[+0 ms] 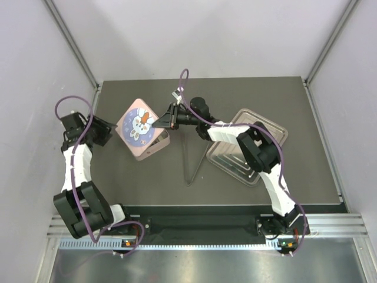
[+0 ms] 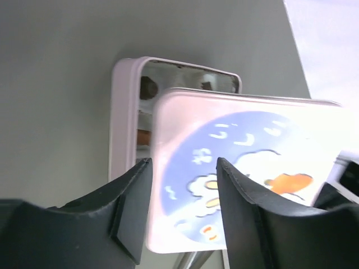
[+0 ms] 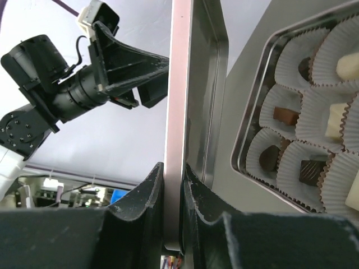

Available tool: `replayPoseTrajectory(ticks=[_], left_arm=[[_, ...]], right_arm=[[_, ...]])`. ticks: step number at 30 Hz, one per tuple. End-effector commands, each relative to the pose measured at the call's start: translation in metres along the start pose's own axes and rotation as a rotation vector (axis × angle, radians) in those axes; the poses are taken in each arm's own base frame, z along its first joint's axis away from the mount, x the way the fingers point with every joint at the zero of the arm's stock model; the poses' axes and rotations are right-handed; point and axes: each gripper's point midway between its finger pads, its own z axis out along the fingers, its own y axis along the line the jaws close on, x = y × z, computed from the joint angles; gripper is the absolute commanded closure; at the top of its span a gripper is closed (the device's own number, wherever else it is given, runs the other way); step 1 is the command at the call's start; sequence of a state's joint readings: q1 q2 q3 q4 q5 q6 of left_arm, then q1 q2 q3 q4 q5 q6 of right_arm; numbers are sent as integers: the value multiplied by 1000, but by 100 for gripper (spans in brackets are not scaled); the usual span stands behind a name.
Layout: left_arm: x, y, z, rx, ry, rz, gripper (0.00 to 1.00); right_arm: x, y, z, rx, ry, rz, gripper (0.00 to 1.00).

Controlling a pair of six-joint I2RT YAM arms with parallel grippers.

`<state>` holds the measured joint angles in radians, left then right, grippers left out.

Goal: Pack the chocolate

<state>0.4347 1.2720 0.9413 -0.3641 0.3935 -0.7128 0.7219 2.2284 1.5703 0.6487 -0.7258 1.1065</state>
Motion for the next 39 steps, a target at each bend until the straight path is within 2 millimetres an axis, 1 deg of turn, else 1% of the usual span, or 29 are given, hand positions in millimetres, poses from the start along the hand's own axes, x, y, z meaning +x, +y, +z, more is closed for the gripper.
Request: replayPoseTrajectory(ticks=[1,2,5,8,10,13,17,21,22,26,27,28,32,34,39], left_arm=[[-6,-25,2,132,-4,17,46],[-4,-23,3,132,6,19,47],[6,-17,10,131,46,8,53],[13,-7,13,108,56,2,54],[16,0,14,89,59,4,54],[18,4,15,78,63,11,54],[18,5,14,72,60,16,52],[23,8,14,69,75,14,52],[27,14,16,50,81,16,53],[29,22,17,25,78,14,53],[31,23,18,26,80,15,53],[32,23,18,31,80,10,53],[44,26,24,49,115,-17,54],[45,27,26,53,117,-15,54],[49,29,29,60,129,-26,55]], right_arm=[[-13,49,10,-169,-22,-29,100],[-10,41,12,-160,-17,-18,100],[-12,39,17,-178,-15,-2,100],[-12,34,20,-179,-10,17,100],[-12,30,21,-172,-10,27,100],[-10,17,23,-163,-12,71,100],[-8,11,22,-182,-32,113,100],[-8,2,23,-172,-40,140,100],[-8,-1,23,-168,-44,148,100],[-9,-8,21,-164,-57,155,100],[-10,-6,19,-183,-70,146,100],[-10,-10,18,-174,-84,157,100],[-13,-23,16,-151,-98,174,100],[-11,-32,18,-129,-87,185,100],[-6,-43,18,-105,-76,190,100]])
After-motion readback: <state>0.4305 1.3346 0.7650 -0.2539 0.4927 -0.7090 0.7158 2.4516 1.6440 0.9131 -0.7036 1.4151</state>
